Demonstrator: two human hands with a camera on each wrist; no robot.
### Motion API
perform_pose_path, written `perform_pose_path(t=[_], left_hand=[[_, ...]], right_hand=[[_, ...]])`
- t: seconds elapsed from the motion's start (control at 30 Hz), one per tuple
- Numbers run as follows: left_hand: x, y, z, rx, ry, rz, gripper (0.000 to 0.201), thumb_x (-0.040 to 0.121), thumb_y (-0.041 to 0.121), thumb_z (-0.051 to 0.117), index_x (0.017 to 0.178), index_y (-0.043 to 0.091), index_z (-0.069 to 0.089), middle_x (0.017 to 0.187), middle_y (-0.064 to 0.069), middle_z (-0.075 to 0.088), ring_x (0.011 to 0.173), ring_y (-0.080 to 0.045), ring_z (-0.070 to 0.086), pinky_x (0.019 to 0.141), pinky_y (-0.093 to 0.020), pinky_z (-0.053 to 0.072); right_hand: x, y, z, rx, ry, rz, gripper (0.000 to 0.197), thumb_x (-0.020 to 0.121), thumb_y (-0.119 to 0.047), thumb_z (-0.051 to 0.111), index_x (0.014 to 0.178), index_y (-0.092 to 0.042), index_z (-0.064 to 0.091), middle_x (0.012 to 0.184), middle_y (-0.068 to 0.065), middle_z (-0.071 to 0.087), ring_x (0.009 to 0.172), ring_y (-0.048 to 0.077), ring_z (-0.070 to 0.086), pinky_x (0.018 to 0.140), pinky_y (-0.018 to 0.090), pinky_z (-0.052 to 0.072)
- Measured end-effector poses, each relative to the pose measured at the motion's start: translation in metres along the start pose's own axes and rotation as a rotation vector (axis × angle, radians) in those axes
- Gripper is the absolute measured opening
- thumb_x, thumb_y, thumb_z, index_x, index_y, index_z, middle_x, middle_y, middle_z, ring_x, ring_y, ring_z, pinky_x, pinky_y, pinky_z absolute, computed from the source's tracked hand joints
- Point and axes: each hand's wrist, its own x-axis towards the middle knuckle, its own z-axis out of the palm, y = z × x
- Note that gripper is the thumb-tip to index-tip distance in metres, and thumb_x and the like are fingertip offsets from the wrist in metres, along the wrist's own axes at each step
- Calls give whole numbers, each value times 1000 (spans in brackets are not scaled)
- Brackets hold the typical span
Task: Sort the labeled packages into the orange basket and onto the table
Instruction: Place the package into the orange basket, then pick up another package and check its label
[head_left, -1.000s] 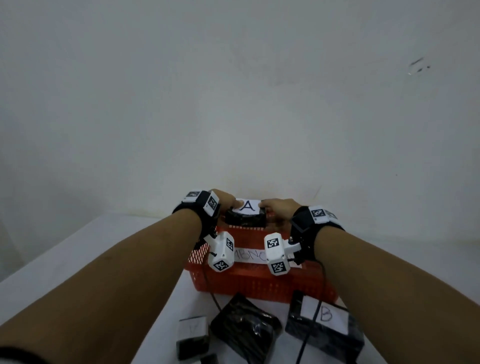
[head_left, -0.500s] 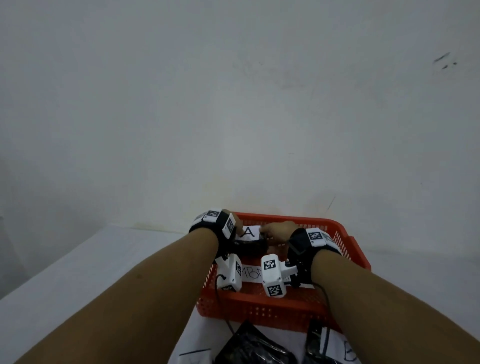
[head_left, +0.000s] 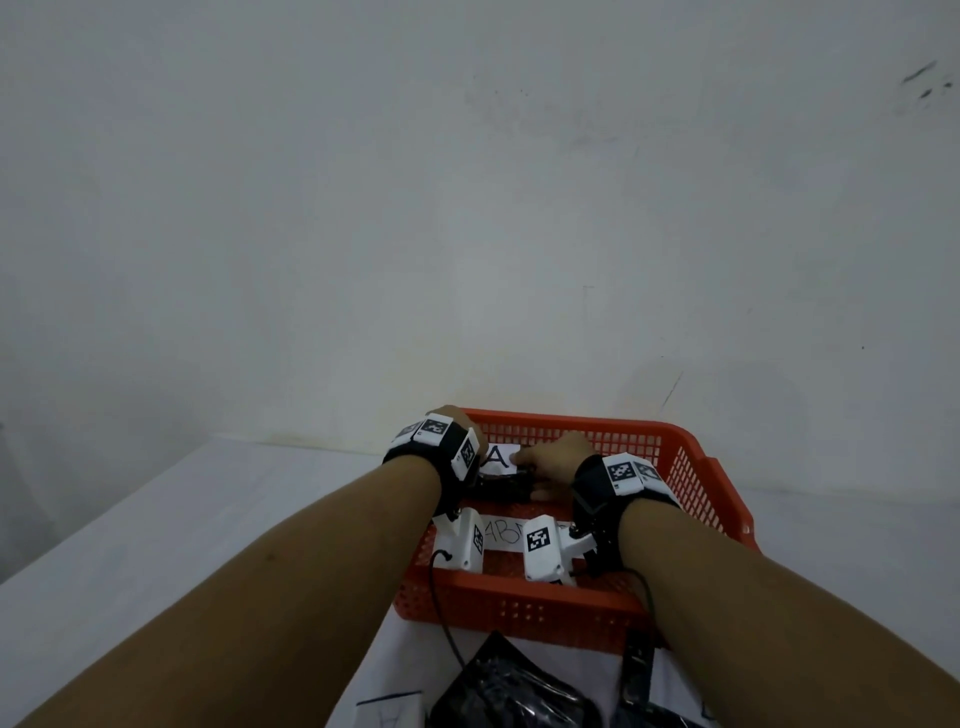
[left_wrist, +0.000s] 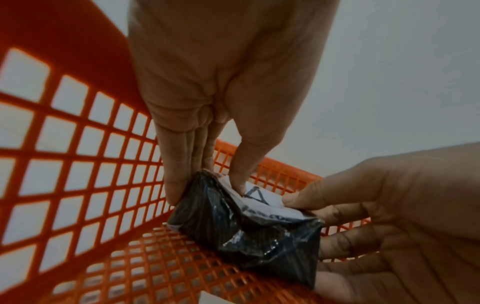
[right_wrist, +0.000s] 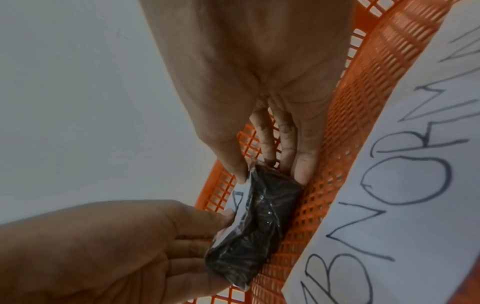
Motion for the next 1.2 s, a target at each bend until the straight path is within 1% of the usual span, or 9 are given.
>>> perform_pose_path(t=[0.13,0.27,0.43,0.53,0.6,0.67,0.83,1.03,1.2], left_hand=[[-2,-2,-3,136,-47,52,25,94,27,70,100,4,76,67,0,57,92,-24,74,81,-30,63],[-6,-2,-4,190,-44,51,26,92,30,70,74,12,67,68,-2,64,88,-24,77,79,-35,65],[-14,-1,-18,196,-65,134,20,92,24,69,101,8,78,90,-5,74,87,-25,75,85,-37,64],[-24,8,-37,96,-20,119,11,89,19,73,87,9,70,79,-4,64,85,-23,66,77,-29,57],[-24,18,-47,-41,49,62,29,91,20,72,70,13,53,73,-3,53,82,-23,56,72,-29,47],[-25,30,-61,-113,99,69,34,86,24,74,64,13,51,75,-6,62,71,-25,61,66,-33,51],[-51,50,-93,-108,132,221,28,88,33,75,91,5,76,91,-10,75,88,-27,72,76,-34,59],[-107,60,-108,5,122,388,45,96,37,69,134,13,68,133,-4,69,122,-21,64,98,-30,50],[-168,44,-109,20,69,481,53,99,38,64,146,14,57,146,-2,61,134,-19,57,111,-32,45]], right_hand=[[-1,1,1,6,-4,4,19,89,-11,80,84,0,65,93,17,75,67,23,70,43,26,55],[-4,-1,1,20,-17,27,18,90,-9,80,91,2,65,91,17,73,66,24,70,47,30,60],[-9,-11,-6,-163,11,-2,21,91,-18,77,90,1,68,85,14,70,70,29,68,57,33,56],[-14,-24,-19,-394,77,-104,23,92,-25,71,88,-3,69,84,12,67,73,27,60,62,30,46],[-18,-36,-28,-469,97,-152,22,94,-28,68,85,-8,65,87,12,67,75,27,60,58,26,43],[-25,-50,-37,-506,107,-192,26,94,-29,67,86,-4,66,92,13,70,80,29,65,57,27,47],[-58,-76,-57,-582,164,-351,43,94,-29,70,126,1,71,128,19,72,117,35,68,99,42,56],[-118,-79,-74,-744,101,-453,67,97,-45,65,155,-17,45,155,10,53,138,27,55,108,37,47],[-186,-66,-83,-821,49,-501,73,98,-52,61,160,-19,37,159,8,49,140,25,53,104,32,45]])
